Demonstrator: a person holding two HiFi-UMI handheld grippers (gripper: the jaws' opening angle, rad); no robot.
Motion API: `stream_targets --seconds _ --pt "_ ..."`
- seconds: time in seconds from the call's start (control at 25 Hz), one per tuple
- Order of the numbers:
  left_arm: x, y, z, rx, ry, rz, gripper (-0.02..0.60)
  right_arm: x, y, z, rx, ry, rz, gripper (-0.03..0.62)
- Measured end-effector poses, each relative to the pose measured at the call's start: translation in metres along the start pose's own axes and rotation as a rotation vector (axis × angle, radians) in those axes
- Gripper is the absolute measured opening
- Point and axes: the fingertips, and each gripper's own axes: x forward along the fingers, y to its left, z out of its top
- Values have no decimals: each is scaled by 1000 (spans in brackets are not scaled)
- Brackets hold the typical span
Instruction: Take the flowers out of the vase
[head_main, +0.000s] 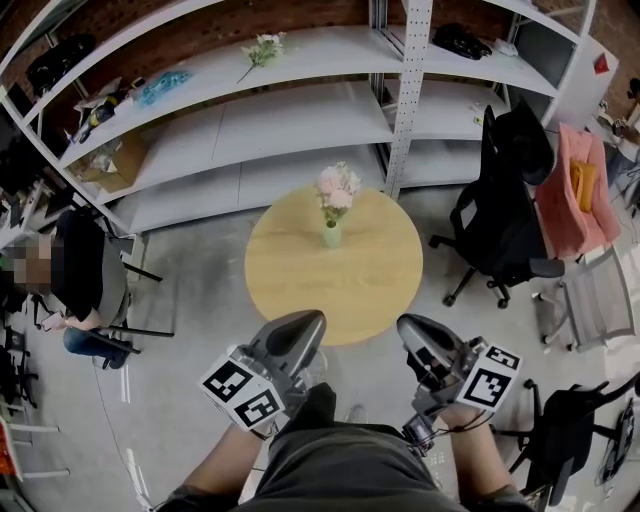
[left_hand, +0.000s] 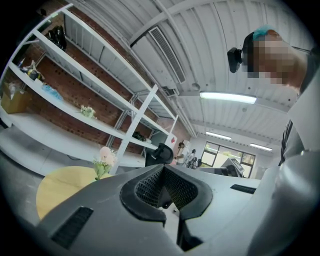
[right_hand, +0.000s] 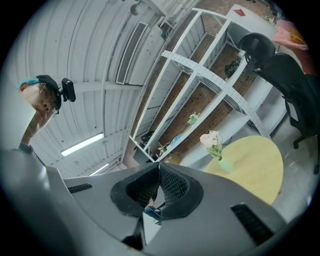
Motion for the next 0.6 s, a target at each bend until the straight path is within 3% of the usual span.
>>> stream_targets --seconds 0.4,0.6 --pt "42 111 18 -24 61 -34 9 106 -51 18 30 11 -54 15" --pt "65 175 15 8 121 -45 9 152 -79 23 50 18 -101 15"
